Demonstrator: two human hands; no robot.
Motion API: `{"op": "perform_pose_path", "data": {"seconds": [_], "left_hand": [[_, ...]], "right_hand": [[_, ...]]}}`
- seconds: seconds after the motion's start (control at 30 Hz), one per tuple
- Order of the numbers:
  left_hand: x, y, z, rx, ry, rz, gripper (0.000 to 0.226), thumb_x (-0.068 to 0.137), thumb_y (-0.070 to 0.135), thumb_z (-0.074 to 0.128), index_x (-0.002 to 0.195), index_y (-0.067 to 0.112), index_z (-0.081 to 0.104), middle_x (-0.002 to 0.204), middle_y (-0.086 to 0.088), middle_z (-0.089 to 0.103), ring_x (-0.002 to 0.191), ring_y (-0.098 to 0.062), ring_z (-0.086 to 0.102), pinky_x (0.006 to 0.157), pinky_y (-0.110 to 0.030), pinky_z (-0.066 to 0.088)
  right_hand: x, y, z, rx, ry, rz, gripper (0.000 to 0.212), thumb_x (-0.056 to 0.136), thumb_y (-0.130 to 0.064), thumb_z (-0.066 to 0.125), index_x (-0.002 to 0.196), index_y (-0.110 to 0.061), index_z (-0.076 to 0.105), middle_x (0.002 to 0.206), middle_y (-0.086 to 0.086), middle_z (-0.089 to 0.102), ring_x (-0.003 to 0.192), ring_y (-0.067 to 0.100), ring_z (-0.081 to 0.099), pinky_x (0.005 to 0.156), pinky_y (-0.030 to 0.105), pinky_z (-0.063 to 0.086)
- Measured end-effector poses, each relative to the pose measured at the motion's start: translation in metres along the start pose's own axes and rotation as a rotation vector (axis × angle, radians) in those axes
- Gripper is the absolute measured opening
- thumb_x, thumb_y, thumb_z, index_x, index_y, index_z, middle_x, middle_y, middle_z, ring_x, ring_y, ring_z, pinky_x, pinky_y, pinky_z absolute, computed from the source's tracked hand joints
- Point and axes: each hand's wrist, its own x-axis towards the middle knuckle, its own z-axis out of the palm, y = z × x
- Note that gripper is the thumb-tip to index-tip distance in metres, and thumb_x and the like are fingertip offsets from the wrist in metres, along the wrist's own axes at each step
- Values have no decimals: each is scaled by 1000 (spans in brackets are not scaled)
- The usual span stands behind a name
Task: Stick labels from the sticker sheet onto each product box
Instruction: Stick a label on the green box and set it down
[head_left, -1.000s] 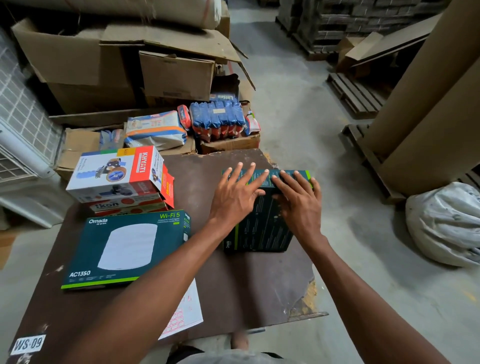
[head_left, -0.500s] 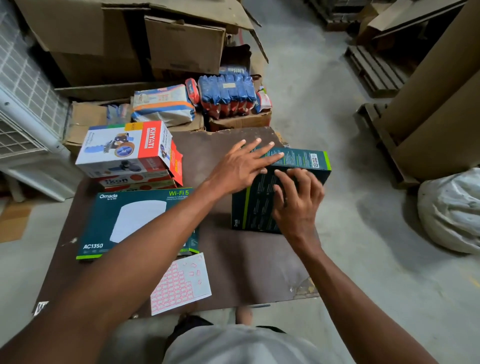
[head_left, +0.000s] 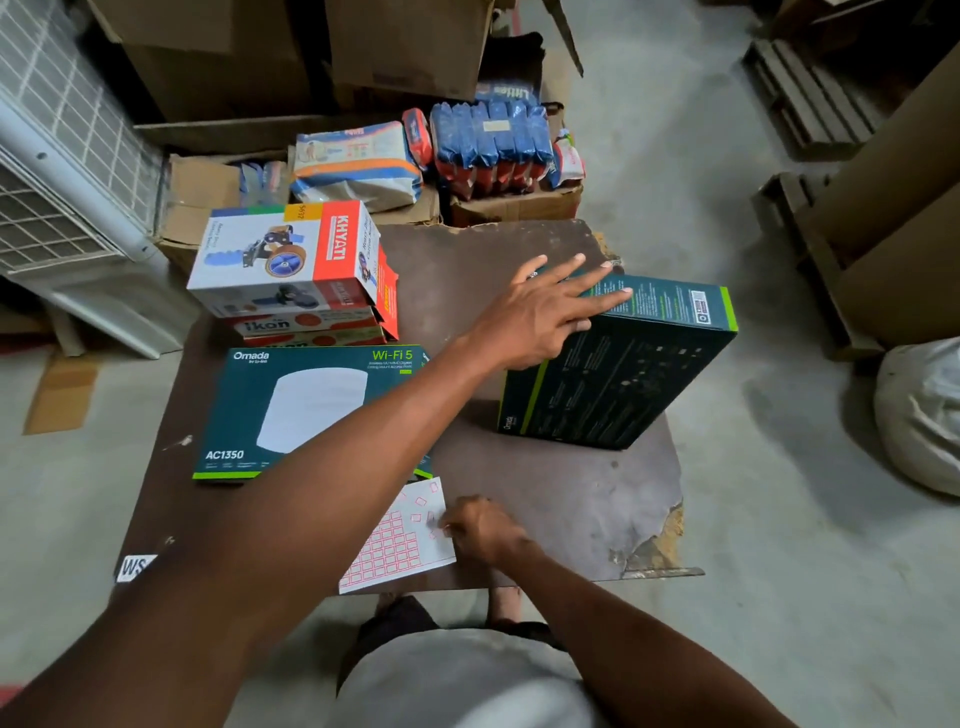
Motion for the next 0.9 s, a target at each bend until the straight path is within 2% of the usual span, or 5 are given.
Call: {"op": "perform_pose_path", "data": {"seconds": [0.13, 0.33, 0.57, 0.77, 0.9], "left_hand": [[-3, 3, 0, -6, 9, -3, 55, 107, 27, 44, 156, 43, 24, 168, 7, 16, 156, -24, 12, 125, -51, 3], [-6, 4, 1, -1, 15, 0, 55, 107, 29, 42, 156, 44, 22, 168, 7, 16, 156, -24, 12, 124, -50, 3], [-10, 6, 1, -11, 28, 6, 55, 107, 29, 43, 156, 44, 23, 167, 7, 16, 156, -24, 13, 124, -50, 1], [-14, 10, 3, -11, 41, 7, 55, 106, 28, 45, 156, 43, 25, 167, 7, 18, 155, -24, 14, 124, -50, 2], [-16, 11, 3, -12, 38, 3, 55, 106, 28, 46, 155, 43, 26, 167, 7, 18, 155, -24, 14, 125, -51, 3]], "right_hand": [[14, -10, 15, -50, -66, 18, 35, 103, -27, 57, 138, -27, 62, 147, 8, 56, 128, 30, 54, 99, 34, 45], [22, -21, 24, -192, -90, 106, 41, 105, -30, 54, 142, -14, 51, 138, 17, 55, 123, 38, 58, 100, 41, 49], [18, -14, 21, -307, -74, -73, 39, 105, -27, 53, 140, -10, 56, 139, 17, 55, 125, 38, 54, 96, 43, 49], [17, -19, 20, -353, -107, -82, 46, 106, -31, 51, 147, -13, 45, 144, 17, 51, 127, 37, 51, 98, 45, 48], [18, -18, 27, -353, -74, -37, 40, 107, -30, 47, 142, -10, 46, 137, 19, 54, 121, 38, 57, 96, 46, 51]]}}
